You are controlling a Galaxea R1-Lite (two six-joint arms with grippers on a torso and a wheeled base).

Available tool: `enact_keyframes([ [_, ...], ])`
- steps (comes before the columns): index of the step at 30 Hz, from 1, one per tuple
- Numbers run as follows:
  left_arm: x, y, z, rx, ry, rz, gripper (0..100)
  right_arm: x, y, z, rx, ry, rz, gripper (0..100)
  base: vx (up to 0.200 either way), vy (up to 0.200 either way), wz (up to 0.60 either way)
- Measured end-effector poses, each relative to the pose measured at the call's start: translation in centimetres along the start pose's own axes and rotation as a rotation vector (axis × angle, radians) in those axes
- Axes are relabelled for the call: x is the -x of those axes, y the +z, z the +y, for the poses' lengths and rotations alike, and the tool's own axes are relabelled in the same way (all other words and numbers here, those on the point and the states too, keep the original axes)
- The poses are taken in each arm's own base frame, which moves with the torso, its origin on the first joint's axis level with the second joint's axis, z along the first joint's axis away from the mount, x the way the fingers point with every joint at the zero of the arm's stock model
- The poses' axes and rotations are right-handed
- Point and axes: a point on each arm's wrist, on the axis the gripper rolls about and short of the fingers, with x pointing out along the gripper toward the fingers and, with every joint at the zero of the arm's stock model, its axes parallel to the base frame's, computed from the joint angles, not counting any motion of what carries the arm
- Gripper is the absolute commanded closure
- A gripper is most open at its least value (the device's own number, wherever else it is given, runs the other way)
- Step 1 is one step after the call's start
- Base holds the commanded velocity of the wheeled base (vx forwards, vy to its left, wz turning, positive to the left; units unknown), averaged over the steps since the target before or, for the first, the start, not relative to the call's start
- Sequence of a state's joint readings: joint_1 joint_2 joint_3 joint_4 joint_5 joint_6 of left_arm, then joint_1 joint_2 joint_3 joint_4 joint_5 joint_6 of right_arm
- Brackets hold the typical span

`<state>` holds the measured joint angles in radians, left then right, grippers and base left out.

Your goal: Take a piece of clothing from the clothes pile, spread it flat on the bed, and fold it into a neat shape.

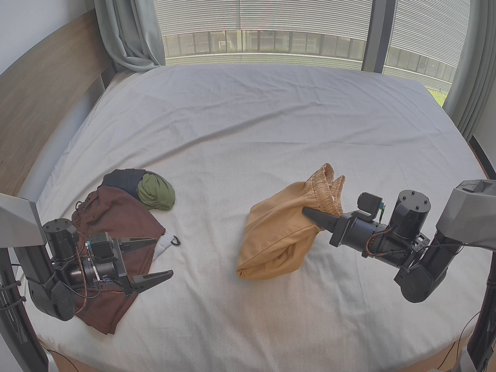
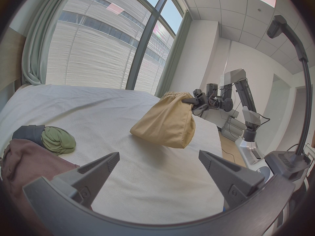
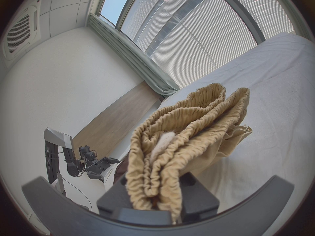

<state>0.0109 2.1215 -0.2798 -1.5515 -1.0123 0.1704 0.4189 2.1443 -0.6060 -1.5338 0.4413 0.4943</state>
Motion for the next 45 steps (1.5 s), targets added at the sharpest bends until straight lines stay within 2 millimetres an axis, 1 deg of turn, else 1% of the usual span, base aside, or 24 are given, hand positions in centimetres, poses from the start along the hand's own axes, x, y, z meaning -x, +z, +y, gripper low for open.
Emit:
enact_keyframes([
  [10,0.0,0.0,0.0,0.002,0.001,0.001,0,-1.5,1.5,-0.1,-0.02,-0.017,0.028,100,0.0,0.0,0.0],
  [20,0.0,-0.2,0.0,0.008,0.0,0.004,0,-4.2,5.6,0.3,-0.02,-0.028,0.006,100,0.0,0.0,0.0],
  [24,0.0,-0.3,-0.1,0.012,-0.001,0.007,0,-5.1,6.6,0.0,-0.012,-0.029,-0.015,100,0.0,0.0,0.0],
  [34,0.0,-0.3,-0.1,0.013,-0.002,0.008,0,-7.1,7.6,-1.0,-0.018,-0.042,-0.01,100,0.0,0.0,0.0],
  [39,0.1,-0.3,-0.1,0.015,-0.001,0.009,0,-7.6,7.1,-2.0,-0.022,-0.056,-0.003,100,0.0,0.0,0.0],
  [45,0.0,-0.4,-0.1,0.016,-0.002,0.009,0,-8.0,7.5,-2.5,-0.014,-0.059,-0.018,100,0.0,0.0,0.0],
])
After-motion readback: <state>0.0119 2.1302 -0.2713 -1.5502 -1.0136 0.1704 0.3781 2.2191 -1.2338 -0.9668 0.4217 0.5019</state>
